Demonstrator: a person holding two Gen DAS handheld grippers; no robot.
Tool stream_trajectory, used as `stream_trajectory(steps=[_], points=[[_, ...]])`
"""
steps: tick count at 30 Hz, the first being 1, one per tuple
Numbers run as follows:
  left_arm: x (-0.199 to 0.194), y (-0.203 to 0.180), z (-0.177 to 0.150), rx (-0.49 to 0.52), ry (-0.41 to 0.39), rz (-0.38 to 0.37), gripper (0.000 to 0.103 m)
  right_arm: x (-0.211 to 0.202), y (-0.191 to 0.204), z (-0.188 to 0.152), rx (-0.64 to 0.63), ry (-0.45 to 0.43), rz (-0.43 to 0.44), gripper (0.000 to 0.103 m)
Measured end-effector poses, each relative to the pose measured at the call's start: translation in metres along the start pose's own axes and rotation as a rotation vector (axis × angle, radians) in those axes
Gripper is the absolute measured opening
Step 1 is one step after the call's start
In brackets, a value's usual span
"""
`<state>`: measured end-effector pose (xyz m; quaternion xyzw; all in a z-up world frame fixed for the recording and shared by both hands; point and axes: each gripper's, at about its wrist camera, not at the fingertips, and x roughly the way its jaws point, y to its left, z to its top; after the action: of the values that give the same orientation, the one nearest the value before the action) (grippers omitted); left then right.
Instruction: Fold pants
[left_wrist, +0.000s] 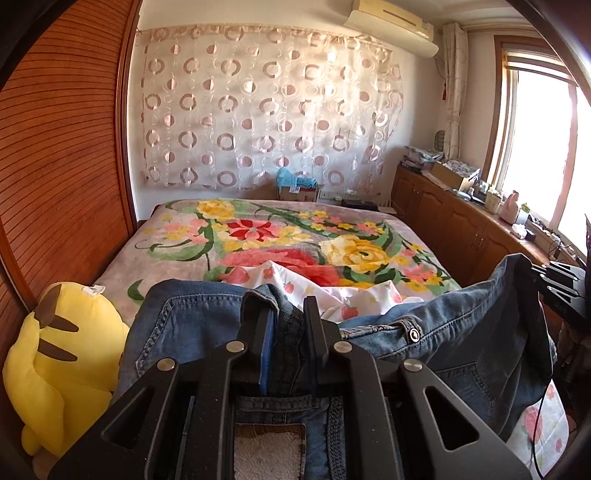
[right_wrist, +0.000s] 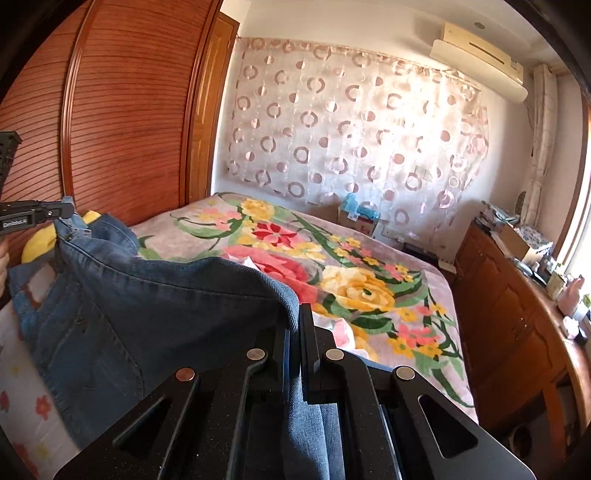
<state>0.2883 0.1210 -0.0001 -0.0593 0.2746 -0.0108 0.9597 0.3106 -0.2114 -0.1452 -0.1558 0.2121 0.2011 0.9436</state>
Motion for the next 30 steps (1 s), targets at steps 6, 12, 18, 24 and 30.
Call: stream_trajectory(steps=[6,12,18,24,30], points=[[0.013,-0.001,-0.004,0.021,0.027,-0.002,0.016,0.023,-0.004,0.009,0.002,0.036,-0.002,0.004],[0.024,0.001,-0.004,0.021,0.055,-0.005,0.021,0.039,-0.006,0.017,0.006,0.06,0.003,0.004],[0.009,-0.002,-0.006,0.059,0.008,0.009,0.065,0.045,-0.01,0.02,-0.012,0.088,0.003,0.004],[-0.001,-0.014,-0.019,0.095,0.056,-0.035,0.065,0.044,-0.014,0.027,-0.011,0.125,-0.003,0.007],[-0.004,-0.039,-0.041,0.099,0.097,-0.107,0.065,0.012,-0.032,0.036,0.054,0.119,0.006,0.052]])
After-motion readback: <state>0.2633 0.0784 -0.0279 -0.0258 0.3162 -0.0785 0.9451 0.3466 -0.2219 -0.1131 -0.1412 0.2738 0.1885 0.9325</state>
